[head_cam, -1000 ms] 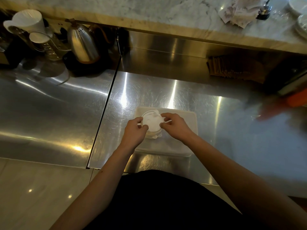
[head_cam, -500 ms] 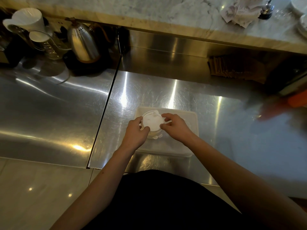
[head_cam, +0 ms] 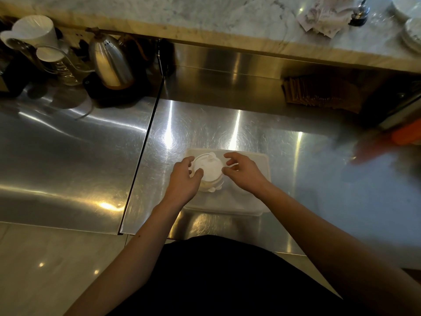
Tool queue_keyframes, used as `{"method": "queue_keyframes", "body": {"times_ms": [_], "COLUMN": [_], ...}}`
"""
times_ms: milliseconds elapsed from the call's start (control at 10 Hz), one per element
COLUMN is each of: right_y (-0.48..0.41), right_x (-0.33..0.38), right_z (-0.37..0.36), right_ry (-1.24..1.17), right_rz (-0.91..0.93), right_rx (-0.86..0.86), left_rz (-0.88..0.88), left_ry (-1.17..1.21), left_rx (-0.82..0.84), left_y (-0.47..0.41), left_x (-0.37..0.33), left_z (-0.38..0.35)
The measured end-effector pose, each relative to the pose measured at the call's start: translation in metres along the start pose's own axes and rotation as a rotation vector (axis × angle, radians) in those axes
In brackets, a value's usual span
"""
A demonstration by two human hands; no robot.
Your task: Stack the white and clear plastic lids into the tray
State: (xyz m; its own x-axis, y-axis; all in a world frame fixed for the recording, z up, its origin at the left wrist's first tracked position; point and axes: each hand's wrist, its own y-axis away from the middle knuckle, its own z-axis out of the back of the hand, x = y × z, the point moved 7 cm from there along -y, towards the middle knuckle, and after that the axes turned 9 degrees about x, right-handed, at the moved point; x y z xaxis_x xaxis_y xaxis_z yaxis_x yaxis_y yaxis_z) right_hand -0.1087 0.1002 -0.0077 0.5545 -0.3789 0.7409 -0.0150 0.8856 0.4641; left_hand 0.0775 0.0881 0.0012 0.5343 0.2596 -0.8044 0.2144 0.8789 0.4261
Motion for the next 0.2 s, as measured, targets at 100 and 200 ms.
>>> {"method": "queue_keyframes", "body": {"times_ms": [100,200], "right_y": [0.0004,-0.0011], "right_x": [0.0026,0.0076], "right_z": [0.0041,0.0093], "right_ry": [0.006,0.005], "right_rz": [0.008,0.018], "right_rx": [-0.009,-0.043], "left_rz": [-0.045,-0.063], "left_ry": [-0.030,-0.050], "left_rx": [-0.003,-0.027], "left_y": [0.0003,-0.0019], "left_x": [-0.0060,-0.0125], "left_z": [0.0009,0.0037]}}
